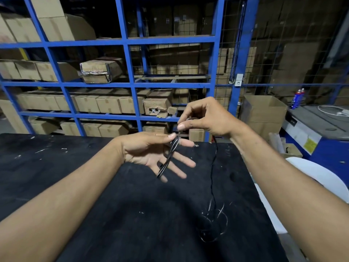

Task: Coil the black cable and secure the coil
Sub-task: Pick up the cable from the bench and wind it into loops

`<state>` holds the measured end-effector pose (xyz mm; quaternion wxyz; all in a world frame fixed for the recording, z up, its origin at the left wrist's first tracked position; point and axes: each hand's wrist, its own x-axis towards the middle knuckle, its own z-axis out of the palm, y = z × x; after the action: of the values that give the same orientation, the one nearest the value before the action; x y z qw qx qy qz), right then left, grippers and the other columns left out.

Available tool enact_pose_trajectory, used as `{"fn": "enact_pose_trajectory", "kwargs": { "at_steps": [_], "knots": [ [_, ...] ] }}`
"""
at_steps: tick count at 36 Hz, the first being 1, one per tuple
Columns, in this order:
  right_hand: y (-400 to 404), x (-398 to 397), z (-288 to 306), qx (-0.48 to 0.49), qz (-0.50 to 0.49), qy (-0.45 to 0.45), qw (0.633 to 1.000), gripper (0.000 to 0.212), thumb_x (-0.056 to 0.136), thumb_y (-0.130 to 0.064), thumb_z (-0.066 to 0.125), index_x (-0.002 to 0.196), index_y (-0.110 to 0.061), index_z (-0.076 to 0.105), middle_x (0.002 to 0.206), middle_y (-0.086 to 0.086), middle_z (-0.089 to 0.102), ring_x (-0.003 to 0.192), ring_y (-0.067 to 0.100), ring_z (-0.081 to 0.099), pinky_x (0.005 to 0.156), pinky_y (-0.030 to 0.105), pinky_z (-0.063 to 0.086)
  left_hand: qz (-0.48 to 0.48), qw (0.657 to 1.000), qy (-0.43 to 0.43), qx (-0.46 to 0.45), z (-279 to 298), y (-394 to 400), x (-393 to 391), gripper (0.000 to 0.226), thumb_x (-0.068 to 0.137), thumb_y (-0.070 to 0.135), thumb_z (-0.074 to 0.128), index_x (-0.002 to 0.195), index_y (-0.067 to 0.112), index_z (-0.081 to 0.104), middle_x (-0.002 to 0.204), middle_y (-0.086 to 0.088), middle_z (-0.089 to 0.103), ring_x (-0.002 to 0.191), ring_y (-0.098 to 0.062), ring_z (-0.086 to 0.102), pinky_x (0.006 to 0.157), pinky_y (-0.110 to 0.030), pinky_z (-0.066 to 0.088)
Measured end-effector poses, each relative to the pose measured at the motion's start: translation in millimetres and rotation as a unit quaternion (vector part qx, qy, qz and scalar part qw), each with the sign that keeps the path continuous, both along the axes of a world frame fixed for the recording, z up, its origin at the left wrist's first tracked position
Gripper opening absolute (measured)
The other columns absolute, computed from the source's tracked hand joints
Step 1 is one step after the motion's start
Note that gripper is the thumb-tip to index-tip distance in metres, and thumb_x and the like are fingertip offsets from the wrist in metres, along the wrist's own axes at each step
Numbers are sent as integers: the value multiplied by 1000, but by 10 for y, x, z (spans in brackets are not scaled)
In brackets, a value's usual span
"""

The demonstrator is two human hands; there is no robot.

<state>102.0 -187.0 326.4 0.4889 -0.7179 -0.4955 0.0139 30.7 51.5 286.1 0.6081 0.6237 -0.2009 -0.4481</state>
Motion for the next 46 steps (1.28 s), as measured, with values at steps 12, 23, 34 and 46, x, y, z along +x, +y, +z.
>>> {"fn": "enact_pose_trajectory", "kwargs": {
  "at_steps": [12,23,34,46],
  "knots": [
    [252,-46,-1029,126,-89,329,932,24,104,0,58,114,-3,79,78,1,77,65,11,63,52,17,45,62,969,-28,-237,58,-103,75,54,111,51,30,164,45,27,175,-24,19,154,-64,16,106,-85,22],
    [403,-547,-1242,20,-51,337,940,29,109,-18,57,134,-11,71,71,4,72,46,7,45,50,15,37,281,920,-85,-259,39,85,201,49,111,53,32,159,49,39,165,-21,43,146,-55,43,95,-83,41],
    [250,-533,-703,-155,-195,56,967,20,100,-28,71,84,-19,78,58,-1,72,44,-3,54,59,22,49,317,918,-99,-216,39,373,190,47,110,53,38,156,48,46,162,-20,48,145,-56,45,96,-82,46],
    [179,-517,-584,-204,-208,-20,956,12,96,-32,77,103,-29,86,50,-35,61,60,-4,61,71,23,50,315,892,-117,-303,190,532,112,47,114,52,26,159,47,37,167,-25,38,148,-59,38,102,-88,33]
  ]
}}
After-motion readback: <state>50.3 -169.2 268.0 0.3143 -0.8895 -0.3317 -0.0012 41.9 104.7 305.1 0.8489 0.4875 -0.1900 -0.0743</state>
